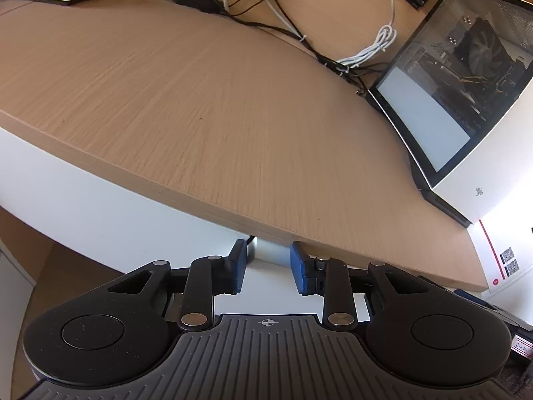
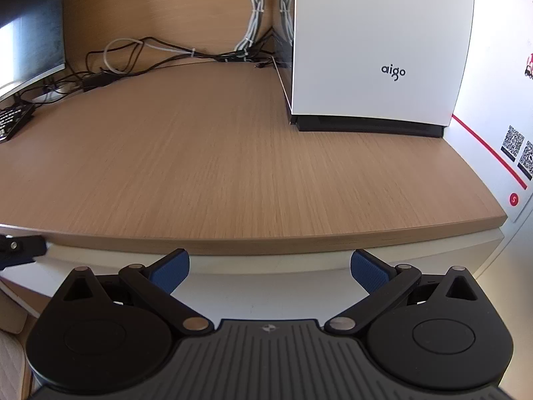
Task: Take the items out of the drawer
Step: 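Move the left gripper down to the white drawer front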
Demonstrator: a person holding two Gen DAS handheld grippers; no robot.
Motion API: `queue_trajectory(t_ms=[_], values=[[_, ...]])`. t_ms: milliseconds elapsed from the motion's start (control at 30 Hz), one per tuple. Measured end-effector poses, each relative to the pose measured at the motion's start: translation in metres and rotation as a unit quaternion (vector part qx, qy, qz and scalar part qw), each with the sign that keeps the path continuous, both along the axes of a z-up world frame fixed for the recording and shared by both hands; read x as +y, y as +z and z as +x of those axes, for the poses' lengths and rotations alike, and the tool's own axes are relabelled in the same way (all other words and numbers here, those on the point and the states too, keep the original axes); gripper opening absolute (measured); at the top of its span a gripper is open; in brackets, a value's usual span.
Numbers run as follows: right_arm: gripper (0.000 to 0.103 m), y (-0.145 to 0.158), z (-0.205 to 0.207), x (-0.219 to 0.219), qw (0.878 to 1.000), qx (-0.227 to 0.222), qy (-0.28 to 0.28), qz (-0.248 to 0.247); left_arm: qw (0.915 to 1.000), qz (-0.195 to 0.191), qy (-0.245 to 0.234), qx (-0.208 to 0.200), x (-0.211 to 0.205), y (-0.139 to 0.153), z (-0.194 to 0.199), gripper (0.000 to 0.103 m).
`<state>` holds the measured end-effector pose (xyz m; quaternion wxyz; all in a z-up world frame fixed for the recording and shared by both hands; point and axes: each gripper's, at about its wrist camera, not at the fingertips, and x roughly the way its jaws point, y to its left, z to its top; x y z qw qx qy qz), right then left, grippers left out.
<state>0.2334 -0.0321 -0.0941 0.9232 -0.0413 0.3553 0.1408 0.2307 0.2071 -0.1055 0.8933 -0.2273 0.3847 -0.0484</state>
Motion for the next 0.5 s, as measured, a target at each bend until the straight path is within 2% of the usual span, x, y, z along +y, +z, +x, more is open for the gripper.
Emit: queue_trajectory(t_ms=[100,300,500], values=[[0.103,-0.003,0.003,0.003,1.0,0.003,-0.002,0.0,0.9999,0.005,-0.009,0.001,0.0,0.0,0.001,0.032],[0.103,-0.002,0.009,0.005,1.0,0.013,0.026,-0.009,0.9983,0.039,-0.042,-0.001,-0.008,0.004,0.002,0.039],[0.103,0.001,0.012,0.006,0.999,0.03,0.031,-0.016,0.9981,0.042,-0.045,0.001,-0.009,0.005,0.002,0.039]])
